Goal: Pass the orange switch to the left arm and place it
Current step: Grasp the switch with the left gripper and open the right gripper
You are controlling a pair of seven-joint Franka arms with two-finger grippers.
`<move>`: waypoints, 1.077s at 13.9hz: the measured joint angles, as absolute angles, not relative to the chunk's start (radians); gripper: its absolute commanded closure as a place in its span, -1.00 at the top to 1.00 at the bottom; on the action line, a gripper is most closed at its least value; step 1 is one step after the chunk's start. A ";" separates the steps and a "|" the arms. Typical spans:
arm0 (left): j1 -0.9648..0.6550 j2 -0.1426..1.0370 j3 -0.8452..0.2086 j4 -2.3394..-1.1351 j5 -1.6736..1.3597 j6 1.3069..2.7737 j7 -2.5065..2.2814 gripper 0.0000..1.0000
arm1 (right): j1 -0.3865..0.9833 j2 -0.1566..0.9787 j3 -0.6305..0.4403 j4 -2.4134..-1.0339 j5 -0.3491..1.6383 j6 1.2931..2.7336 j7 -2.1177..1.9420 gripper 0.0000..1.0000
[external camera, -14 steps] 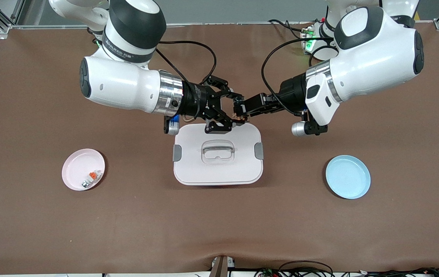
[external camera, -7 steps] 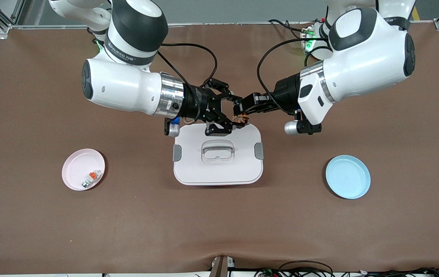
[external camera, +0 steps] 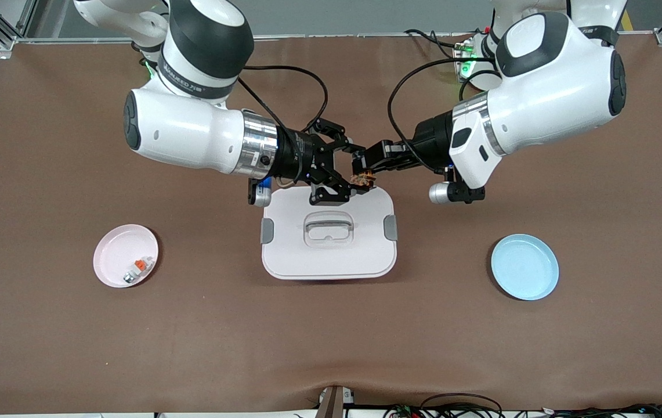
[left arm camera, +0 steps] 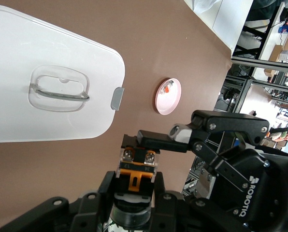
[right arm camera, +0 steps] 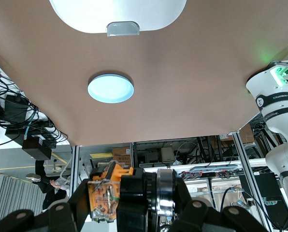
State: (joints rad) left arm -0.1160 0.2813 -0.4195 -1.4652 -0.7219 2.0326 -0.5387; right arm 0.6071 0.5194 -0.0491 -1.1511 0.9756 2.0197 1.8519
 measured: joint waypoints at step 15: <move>-0.100 0.275 -0.416 -1.451 -0.709 2.027 -0.547 -1.00 | 0.613 0.523 -0.046 -1.147 0.976 2.035 1.852 1.00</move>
